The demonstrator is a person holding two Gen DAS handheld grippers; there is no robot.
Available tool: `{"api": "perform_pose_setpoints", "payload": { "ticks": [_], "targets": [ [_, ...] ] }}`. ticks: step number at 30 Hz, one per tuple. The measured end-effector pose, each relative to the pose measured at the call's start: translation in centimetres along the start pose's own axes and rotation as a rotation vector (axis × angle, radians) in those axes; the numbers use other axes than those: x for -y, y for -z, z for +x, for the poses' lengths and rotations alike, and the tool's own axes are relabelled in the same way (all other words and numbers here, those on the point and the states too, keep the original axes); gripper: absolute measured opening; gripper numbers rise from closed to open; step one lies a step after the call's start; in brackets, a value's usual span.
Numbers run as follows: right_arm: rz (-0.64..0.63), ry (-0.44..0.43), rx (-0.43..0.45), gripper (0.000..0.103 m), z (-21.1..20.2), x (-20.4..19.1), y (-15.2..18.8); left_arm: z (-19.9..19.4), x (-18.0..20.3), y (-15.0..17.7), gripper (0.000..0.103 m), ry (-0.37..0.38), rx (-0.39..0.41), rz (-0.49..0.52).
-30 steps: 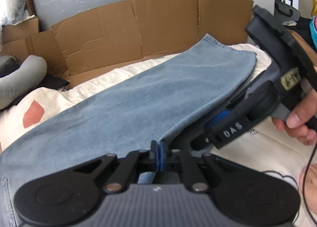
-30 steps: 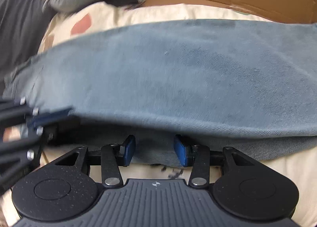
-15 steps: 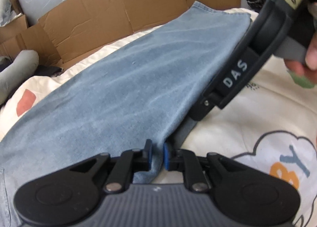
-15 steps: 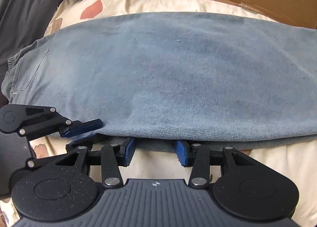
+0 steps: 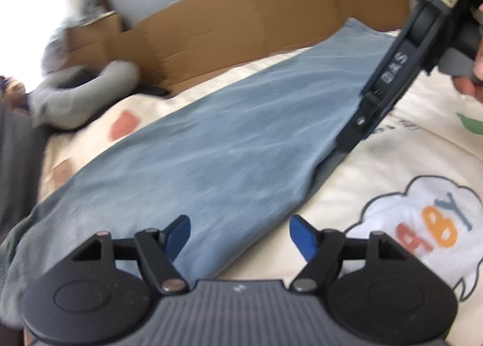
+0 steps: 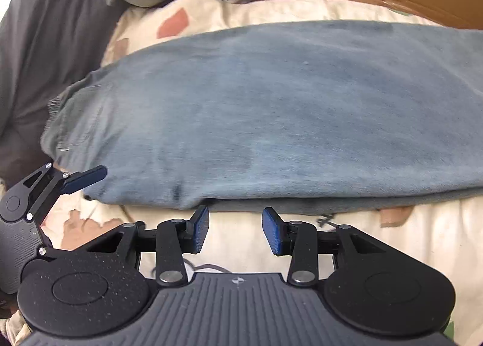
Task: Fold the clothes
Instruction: 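Slide both open grippers under the folded jeans edge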
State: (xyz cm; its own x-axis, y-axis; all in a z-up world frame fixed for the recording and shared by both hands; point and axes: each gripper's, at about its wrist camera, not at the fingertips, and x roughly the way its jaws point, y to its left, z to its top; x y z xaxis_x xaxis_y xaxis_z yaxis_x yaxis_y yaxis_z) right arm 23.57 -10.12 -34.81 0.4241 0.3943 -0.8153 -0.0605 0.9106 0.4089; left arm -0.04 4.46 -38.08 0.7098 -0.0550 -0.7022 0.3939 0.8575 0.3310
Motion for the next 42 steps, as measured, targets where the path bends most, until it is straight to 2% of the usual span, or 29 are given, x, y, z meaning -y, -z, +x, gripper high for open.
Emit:
{"api": "perform_pose_setpoints", "payload": {
  "ticks": [5, 8, 11, 15, 22, 29, 34, 39, 42],
  "targets": [
    [-0.029, -0.027, -0.002, 0.047, 0.0, -1.0, -0.4, -0.1, -2.3, 2.1, 0.076, -0.105, -0.063, -0.1],
    [-0.038, -0.038, -0.006, 0.047, 0.3, -1.4, -0.4, 0.3, -3.3, 3.1, 0.076, -0.125, -0.103, -0.145],
    [-0.057, -0.025, -0.033, 0.047, 0.9, -2.1, -0.2, 0.6, -4.5, 3.8, 0.076, -0.129, -0.131, -0.256],
    [-0.074, -0.044, -0.056, 0.047, 1.4, -2.7, 0.2, 0.8, -5.9, 4.6, 0.076, -0.097, -0.146, -0.423],
    [-0.096, -0.046, -0.077, 0.047, 1.9, -3.5, 0.4, 0.8, -8.8, 5.5, 0.076, -0.029, -0.084, -0.713],
    [-0.135, -0.064, -0.06, 0.047, 2.9, -5.0, 0.0, 1.8, -10.7, 6.3, 0.077, -0.011, -0.095, -0.953],
    [-0.149, -0.057, -0.008, 0.047, 4.1, -5.6, -0.4, 1.8, -10.2, 6.2, 0.077, -0.039, -0.099, -0.962],
    [-0.146, -0.043, -0.02, 0.047, 6.2, -5.5, -1.3, 1.7, -9.3, 7.0, 0.073, -0.033, -0.14, -0.956],
    [-0.145, -0.058, -0.017, 0.047, 7.1, -6.1, -1.8, 1.7, -9.3, 7.1, 0.073, -0.036, -0.132, -0.959]
  ]
}}
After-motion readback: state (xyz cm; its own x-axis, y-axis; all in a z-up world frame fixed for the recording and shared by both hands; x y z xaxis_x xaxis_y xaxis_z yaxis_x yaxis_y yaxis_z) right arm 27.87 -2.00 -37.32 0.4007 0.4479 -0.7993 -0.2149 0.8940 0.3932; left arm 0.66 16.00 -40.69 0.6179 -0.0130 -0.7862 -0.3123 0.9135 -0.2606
